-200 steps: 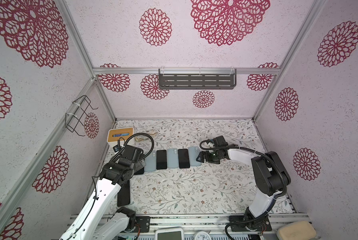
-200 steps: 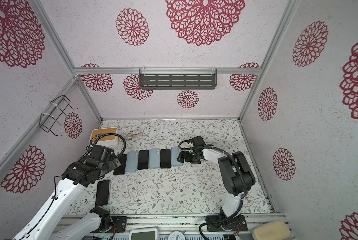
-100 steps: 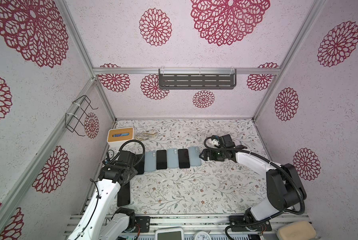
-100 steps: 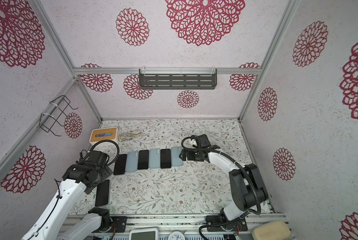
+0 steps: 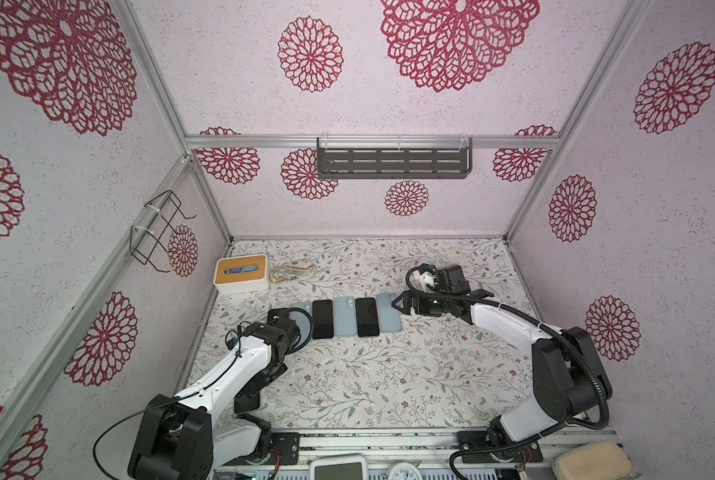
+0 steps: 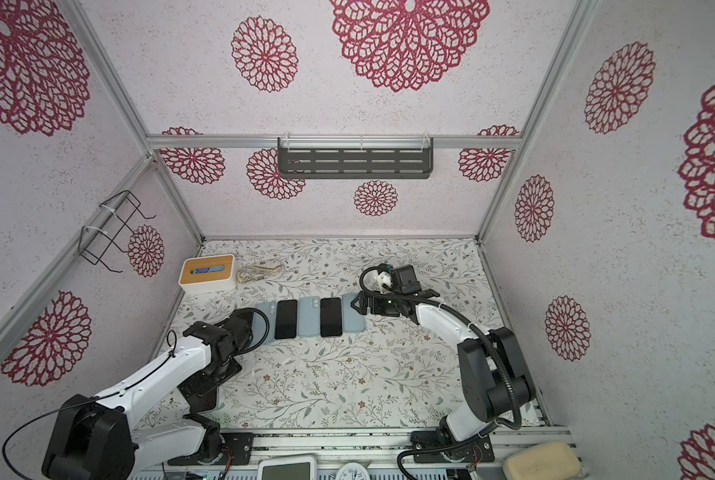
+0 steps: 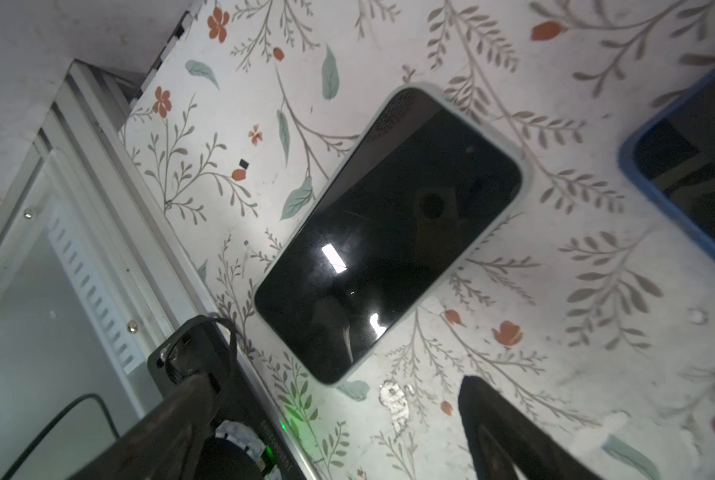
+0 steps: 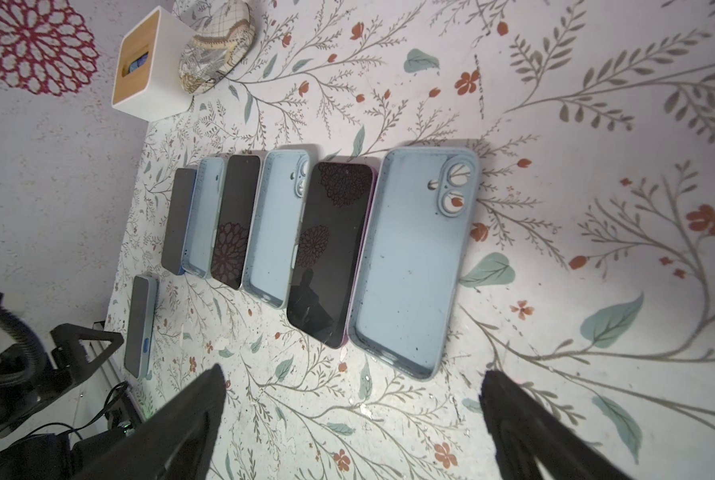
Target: Take the phone out of the phone case
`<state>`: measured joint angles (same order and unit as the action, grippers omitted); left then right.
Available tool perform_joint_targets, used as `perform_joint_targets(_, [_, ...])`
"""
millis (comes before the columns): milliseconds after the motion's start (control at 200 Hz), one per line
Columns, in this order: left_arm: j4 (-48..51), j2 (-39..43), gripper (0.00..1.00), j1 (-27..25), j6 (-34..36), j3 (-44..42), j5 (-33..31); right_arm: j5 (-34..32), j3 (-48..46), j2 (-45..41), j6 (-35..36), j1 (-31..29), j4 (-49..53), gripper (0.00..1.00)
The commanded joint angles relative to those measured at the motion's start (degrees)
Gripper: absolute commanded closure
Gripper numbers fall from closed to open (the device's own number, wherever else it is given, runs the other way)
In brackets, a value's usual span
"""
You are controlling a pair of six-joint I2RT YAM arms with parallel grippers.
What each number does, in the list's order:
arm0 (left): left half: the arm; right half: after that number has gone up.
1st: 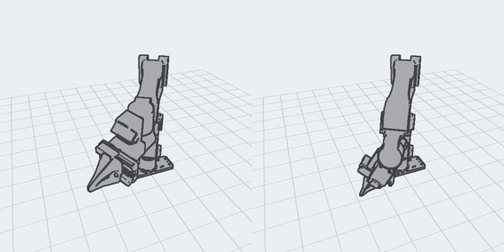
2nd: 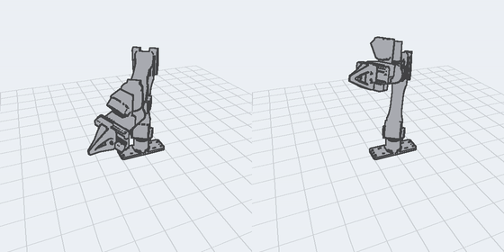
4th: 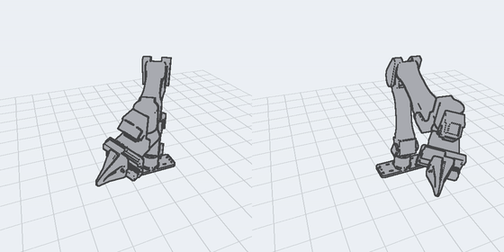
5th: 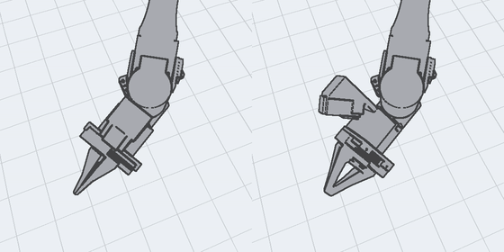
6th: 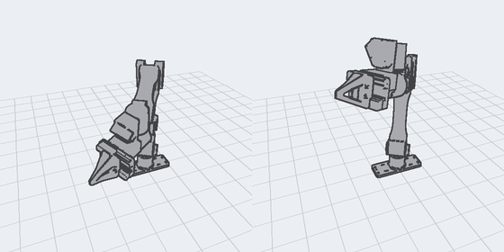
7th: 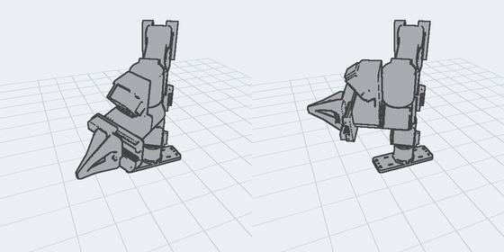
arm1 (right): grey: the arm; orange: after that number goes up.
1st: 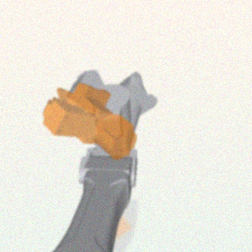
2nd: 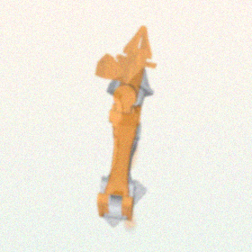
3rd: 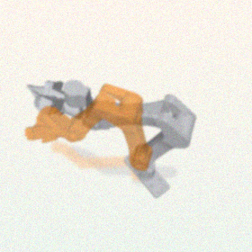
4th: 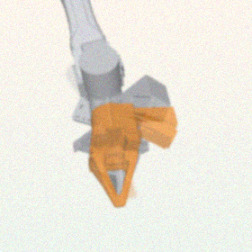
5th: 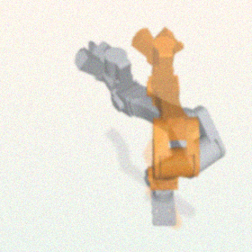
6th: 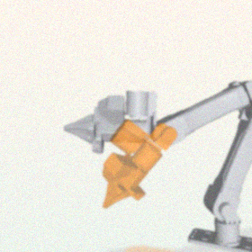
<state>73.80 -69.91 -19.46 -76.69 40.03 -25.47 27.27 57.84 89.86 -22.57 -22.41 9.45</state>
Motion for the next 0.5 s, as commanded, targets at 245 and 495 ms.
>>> perform_joint_targets(245, [-3.9, -1.0, 0.00, -0.1, 2.5, 0.0, -1.2, 2.5, 0.4, -2.1, -1.8, 0.2, -2.9, 0.01])
perform_joint_targets(495, [-1.3, -3.0, 0.03, -0.1, 0.5, 2.6, -0.4, 2.8, 1.6, -2.3, -1.8, 0.2, -2.1, 0.01])
